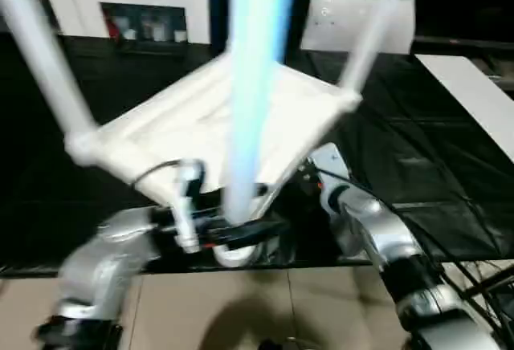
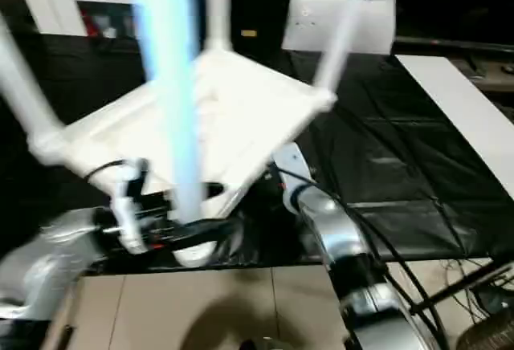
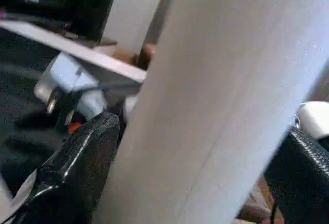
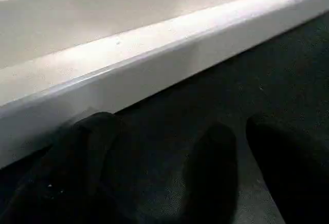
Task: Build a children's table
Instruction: Rotate table base
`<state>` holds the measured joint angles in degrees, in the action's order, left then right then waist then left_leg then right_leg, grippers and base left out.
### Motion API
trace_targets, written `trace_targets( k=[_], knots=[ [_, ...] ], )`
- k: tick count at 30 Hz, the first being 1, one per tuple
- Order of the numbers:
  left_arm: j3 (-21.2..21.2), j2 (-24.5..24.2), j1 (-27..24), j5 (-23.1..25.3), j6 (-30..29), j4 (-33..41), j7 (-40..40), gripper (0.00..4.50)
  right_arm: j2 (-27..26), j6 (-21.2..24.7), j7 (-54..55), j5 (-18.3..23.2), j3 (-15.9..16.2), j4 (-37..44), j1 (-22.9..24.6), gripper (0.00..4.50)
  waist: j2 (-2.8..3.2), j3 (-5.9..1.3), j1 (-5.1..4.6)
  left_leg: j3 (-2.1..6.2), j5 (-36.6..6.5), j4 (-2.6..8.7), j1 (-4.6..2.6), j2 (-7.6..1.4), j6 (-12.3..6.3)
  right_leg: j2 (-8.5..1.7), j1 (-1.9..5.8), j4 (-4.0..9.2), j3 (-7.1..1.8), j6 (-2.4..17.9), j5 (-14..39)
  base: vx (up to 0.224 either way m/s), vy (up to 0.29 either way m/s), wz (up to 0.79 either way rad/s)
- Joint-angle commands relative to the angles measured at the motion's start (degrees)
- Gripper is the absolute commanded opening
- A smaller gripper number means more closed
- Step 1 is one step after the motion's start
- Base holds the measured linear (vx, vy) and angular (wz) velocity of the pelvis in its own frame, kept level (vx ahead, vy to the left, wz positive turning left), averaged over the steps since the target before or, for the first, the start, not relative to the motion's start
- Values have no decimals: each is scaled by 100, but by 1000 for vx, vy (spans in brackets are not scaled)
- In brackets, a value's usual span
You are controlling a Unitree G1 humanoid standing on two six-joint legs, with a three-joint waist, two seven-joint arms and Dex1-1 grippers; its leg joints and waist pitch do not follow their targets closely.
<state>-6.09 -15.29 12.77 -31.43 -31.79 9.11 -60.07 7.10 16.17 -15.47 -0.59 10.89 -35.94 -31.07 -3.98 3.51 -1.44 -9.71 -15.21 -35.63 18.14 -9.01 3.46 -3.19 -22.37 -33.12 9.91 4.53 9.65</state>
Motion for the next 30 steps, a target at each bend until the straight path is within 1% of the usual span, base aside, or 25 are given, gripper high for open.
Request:
trace_targets(
  k=[1, 3, 4, 5, 6, 8, 9, 10, 12, 14, 15, 16, 18, 19, 20, 21, 22, 23, 24, 25, 26, 27, 28, 29, 30],
  knots=[
    [-199, 198, 224, 270, 326, -274, 188, 442, -246, -391, -225, 80, 91, -102, -237, 450, 68, -370, 48, 195, 43, 423, 128, -496, -397, -726, 381, 400, -605, 378, 1724, 0, 0, 0],
    [-183, 261, 293, 338, 439, -389, 252, 442, -284, -474, -252, 91, 53, -170, -269, 450, 57, -369, 51, 190, 67, 422, 140, -500, -431, -730, 392, 400, -608, 369, 1692, 0, 0, 0],
    [-148, 327, 352, 345, 501, -468, 300, 442, -322, -588, -342, 136, 27, -197, -281, 450, 68, -377, 44, 202, 85, 425, 132, -527, -427, -737, 386, 386, -603, 402, 1647, 0, 0, 0],
    [-128, 372, 392, 328, 517, -501, 317, 442, -370, -666, -502, 224, -2, -189, -271, 450, 89, -380, 51, 199, 87, 418, 123, -526, -431, -735, 383, 378, -605, 429, 1593, 0, 0, 0],
    [-110, 431, 460, 324, 567, -563, 341, 442, -424, -743, -660, 309, -33, -184, -258, 450, 72, -382, 48, 196, 78, 417, 142, -528, -462, -746, 402, 368, -615, 478, 1514, 0, 0, 0],
    [-108, 446, 484, 339, 605, -593, 349, 442, -421, -740, -629, 289, -30, -192, -261, 450, 67, -409, 57, 205, 283, 405, 150, -538, -516, -752, 406, 313, -624, 583, 1227, 0, 0, 0],
    [-93, 495, 535, 361, 691, -660, 398, 442, -424, -777, -587, 261, -35, -244, -269, 450, 67, -408, 62, 204, 327, 405, 150, -539, -541, -752, 401, 307, -624, 613, 1168, 0, 0, 0],
    [-60, 569, 604, 387, 818, -762, 489, 442, -427, -828, -511, 234, -62, -343, -288, 450, 59, -425, 75, 195, 425, 391, 144, -530, -577, -749, 393, 289, -625, 660, 1045, 0, 0, 0],
    [66, 749, 767, 458, 1099, -1007, 732, 442, -406, -875, -304, 179, -144, -531, -325, 450, 63, -414, 95, 188, 426, 391, 145, -530, -619, -750, 384, 308, -616, 702, 1070, 0, 0, 0],
    [224, 933, 986, 533, 1428, -1317, 966, 442, -338, -846, -29, 159, -302, -648, -326, 450, 38, -404, 105, 181, 323, 390, 156, -521, -601, -747, 388, 355, -609, 624, 1257, 0, 0, 0],
    [266, 986, 1061, 549, 1531, -1428, 1014, 442, -316, -860, 33, 151, -383, -689, -321, 450, 44, -409, 132, 175, 256, 385, 137, -511, -565, -743, 386, 366, -605, 553, 1374, 0, 0, 0],
    [288, 1023, 1137, 580, 1624, -1543, 1055, 442, -279, -877, 68, 150, -454, -681, -285, 450, 39, -407, 143, 179, 221, 392, 150, -510, -553, -745, 391, 373, -602, 479, 1451, 0, 0, 0],
    [294, 1098, 1330, 740, 1885, -1891, 1159, 442, -160, -922, 63, 162, -594, -543, -126, 450, 58, -417, 161, 178, 257, 384, 136, -514, -554, -739, 377, 356, -603, 423, 1393, 0, 0, 0],
    [288, 1134, 1429, 845, 2048, -2084, 1241, 442, -95, -918, 52, 177, -635, -435, -32, 450, 70, -418, 185, 180, 313, 382, 136, -511, -593, -725, 374, 366, -598, 374, 1336, 0, 0, 0],
    [290, 1141, 1446, 859, 2075, -2116, 1256, 442, -84, -916, 49, 181, -641, -416, -16, 450, 59, -427, 204, 183, 348, 381, 125, -526, -602, -739, 372, 359, -601, 367, 1292, 0, 0, 0],
    [338, 1233, 1644, 1013, 2378, -2482, 1461, 442, 20, -915, 44, 210, -711, -256, 130, 450, 69, -427, 222, 184, 388, 382, 128, -534, -626, -738, 368, 353, -602, 394, 1204, 0, 0, 0],
    [396, 1294, 1777, 1056, 2523, -2705, 1574, 442, 82, -921, 46, 232, -760, -144, 225, 450, 78, -427, 238, 187, 342, 380, 131, -529, -621, -743, 379, 351, -596, 387, 1253, 0, 0, 0],
    [445, 1351, 1963, 1136, 2722, -3024, 1699, 442, 165, -894, 69, 268, -839, 50, 370, 450, 65, -429, 258, 181, 279, 375, 125, -521, -608, -741, 378, 378, -591, 318, 1356, 0, 0, 0],
    [443, 1356, 1995, 1168, 2777, -3090, 1720, 442, 181, -883, 80, 276, -858, 104, 408, 450, 55, -418, 269, 174, 239, 382, 131, -498, -633, -723, 378, 427, -582, 247, 1470, 0, 0, 0],
    [435, 1362, 2051, 1231, 2887, -3204, 1754, 442, 213, -864, 102, 290, -898, 224, 488, 450, 64, -423, 291, 174, 164, 381, 133, -488, -596, -721, 386, 449, -572, 144, 1610, 0, 0, 0],
    [434, 1366, 2063, 1234, 2908, -3232, 1747, 442, 226, -853, 96, 302, -916, 292, 530, 450, 50, -429, 294, 179, 136, 382, 130, -498, -565, -731, 388, 437, -567, 120, 1660, 0, 0, 0],
    [431, 1374, 2077, 1237, 2956, -3276, 1724, 442, 265, -813, 75, 329, -960, 501, 660, 450, 43, -430, 297, 171, 107, 380, 151, -470, -555, -725, 403, 469, -558, 28, 1774, 0, 0, 0],
    [420, 1377, 2022, 1214, 2975, -3227, 1663, 442, 335, -728, 27, 374, -1028, 967, 939, 450, 95, -417, 302, 168, 63, 382, 145, -461, -551, -712, 389, 493, -555, -23, 1824, 0, 0, 0],
    [420, 1377, 2022, 1214, 2975, -3227, 1663, 442, 335, -728, 27, 374, -1028, 967, 939, 450, 54, -438, 304, 183, 121, 385, 157, -476, -570, -708, 399, 451, -548, -46, 1721, 0, 0, 0],
    [377, 1350, 1884, 1222, 2912, -3075, 1640, 442, 366, -650, 8, 413, -1081, 1362, 1153, 450, 71, -441, 301, 177, 133, 378, 162, -470, -609, -707, 390, 462, -539, -40, 1706, 0, 0, 0]
  ],
)
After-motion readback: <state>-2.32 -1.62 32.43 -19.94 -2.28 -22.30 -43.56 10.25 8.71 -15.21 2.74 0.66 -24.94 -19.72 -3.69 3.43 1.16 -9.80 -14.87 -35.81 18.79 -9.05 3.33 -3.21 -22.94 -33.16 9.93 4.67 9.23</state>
